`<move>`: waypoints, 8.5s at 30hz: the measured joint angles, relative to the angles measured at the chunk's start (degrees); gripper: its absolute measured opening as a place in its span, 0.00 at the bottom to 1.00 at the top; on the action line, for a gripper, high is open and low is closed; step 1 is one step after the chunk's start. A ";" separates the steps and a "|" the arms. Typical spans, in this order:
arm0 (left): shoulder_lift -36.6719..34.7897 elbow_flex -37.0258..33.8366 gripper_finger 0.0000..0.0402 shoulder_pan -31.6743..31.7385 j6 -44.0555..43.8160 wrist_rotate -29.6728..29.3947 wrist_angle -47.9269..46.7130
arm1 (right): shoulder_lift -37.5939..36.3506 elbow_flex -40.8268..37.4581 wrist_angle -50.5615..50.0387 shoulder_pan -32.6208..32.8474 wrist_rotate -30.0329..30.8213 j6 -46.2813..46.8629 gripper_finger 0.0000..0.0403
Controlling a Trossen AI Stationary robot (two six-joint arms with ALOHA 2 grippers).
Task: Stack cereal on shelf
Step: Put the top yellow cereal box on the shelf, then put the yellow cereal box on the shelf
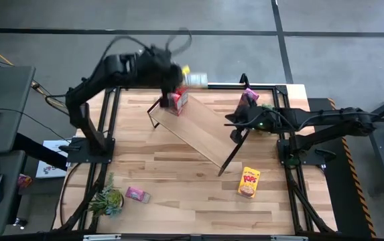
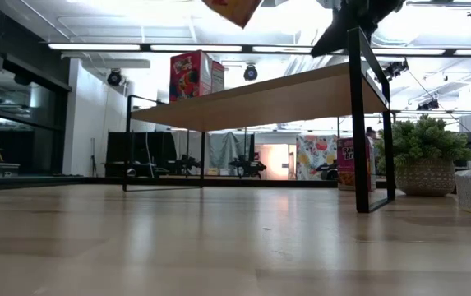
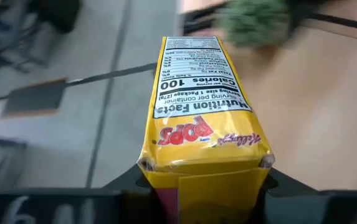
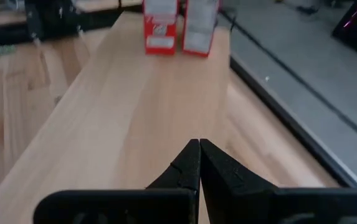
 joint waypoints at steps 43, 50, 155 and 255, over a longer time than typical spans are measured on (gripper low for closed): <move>14.63 -5.88 0.34 -6.04 1.07 0.79 -13.62 | -4.06 0.02 -0.52 0.00 1.78 3.17 0.00; 14.82 -6.04 0.45 -6.02 3.93 0.35 -10.96 | -4.06 0.00 -0.54 0.00 1.80 4.02 0.00; 8.22 -4.28 0.66 -4.77 8.58 -6.54 -6.65 | -4.06 -0.04 -0.80 -0.02 1.84 5.51 0.00; -57.90 -109.73 0.66 4.41 -15.58 25.58 102.33 | 32.15 -0.04 4.12 46.37 1.12 75.33 0.00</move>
